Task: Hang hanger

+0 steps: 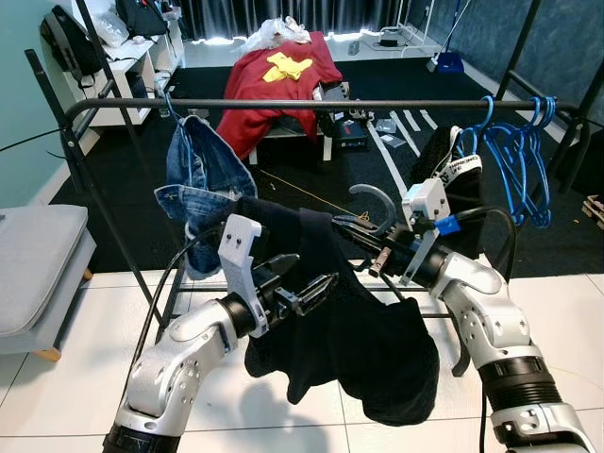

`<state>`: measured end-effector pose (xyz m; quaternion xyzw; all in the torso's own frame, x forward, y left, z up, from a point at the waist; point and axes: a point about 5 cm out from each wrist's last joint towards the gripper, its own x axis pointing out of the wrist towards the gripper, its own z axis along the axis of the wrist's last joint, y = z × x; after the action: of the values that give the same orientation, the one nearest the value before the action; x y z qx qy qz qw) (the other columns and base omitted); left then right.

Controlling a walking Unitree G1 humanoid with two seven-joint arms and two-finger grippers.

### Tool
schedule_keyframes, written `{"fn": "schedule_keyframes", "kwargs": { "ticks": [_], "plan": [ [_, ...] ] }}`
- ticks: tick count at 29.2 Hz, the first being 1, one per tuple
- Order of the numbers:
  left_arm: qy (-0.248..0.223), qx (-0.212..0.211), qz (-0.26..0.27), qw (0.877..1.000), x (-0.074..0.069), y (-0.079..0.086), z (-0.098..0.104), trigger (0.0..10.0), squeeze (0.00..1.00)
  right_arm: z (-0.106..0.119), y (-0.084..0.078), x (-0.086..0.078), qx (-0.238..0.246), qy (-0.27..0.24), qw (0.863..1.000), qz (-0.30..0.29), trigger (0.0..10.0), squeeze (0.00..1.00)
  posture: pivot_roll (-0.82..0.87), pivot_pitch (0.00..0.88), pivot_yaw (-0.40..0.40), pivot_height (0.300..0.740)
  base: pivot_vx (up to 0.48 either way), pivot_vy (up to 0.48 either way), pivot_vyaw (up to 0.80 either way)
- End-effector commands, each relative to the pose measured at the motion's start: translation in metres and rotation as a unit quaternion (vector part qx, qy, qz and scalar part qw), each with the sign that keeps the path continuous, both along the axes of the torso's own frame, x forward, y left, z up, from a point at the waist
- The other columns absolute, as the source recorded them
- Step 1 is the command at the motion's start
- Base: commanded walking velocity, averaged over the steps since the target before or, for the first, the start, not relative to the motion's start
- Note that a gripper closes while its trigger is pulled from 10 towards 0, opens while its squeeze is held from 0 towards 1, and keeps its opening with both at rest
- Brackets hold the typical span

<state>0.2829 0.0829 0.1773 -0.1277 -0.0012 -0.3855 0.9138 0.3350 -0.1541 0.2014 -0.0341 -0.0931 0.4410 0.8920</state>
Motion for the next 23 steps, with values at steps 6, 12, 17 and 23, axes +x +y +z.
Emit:
{"fn": "schedule_keyframes", "kwargs": {
  "ticks": [6,12,17,23],
  "plan": [
    [0.023,0.012,0.029,0.999,0.012,-0.018,0.003,10.0,0.0,0.016,0.032,0.012,0.039,-0.019,0.999,-0.011,10.0,0.0,0.04,0.071,0.03,0.74,0.0,0.0,0.0],
    [0.044,-0.002,0.05,0.998,0.017,-0.017,0.006,10.0,0.0,0.016,0.041,0.014,0.041,-0.02,0.999,-0.011,10.0,0.0,0.04,0.074,0.03,0.74,0.0,0.0,0.0],
    [0.055,0.022,0.101,0.993,0.025,-0.008,0.0,10.0,0.0,0.016,0.048,0.013,0.044,-0.02,0.999,-0.004,10.0,0.0,0.04,0.075,0.033,0.74,0.0,0.0,0.0],
    [0.046,0.032,0.152,0.987,0.027,0.006,0.0,10.0,0.0,0.016,0.053,0.012,0.044,-0.019,0.999,0.002,10.0,0.0,0.04,0.076,0.029,0.74,0.0,0.0,0.0]
  ]
}}
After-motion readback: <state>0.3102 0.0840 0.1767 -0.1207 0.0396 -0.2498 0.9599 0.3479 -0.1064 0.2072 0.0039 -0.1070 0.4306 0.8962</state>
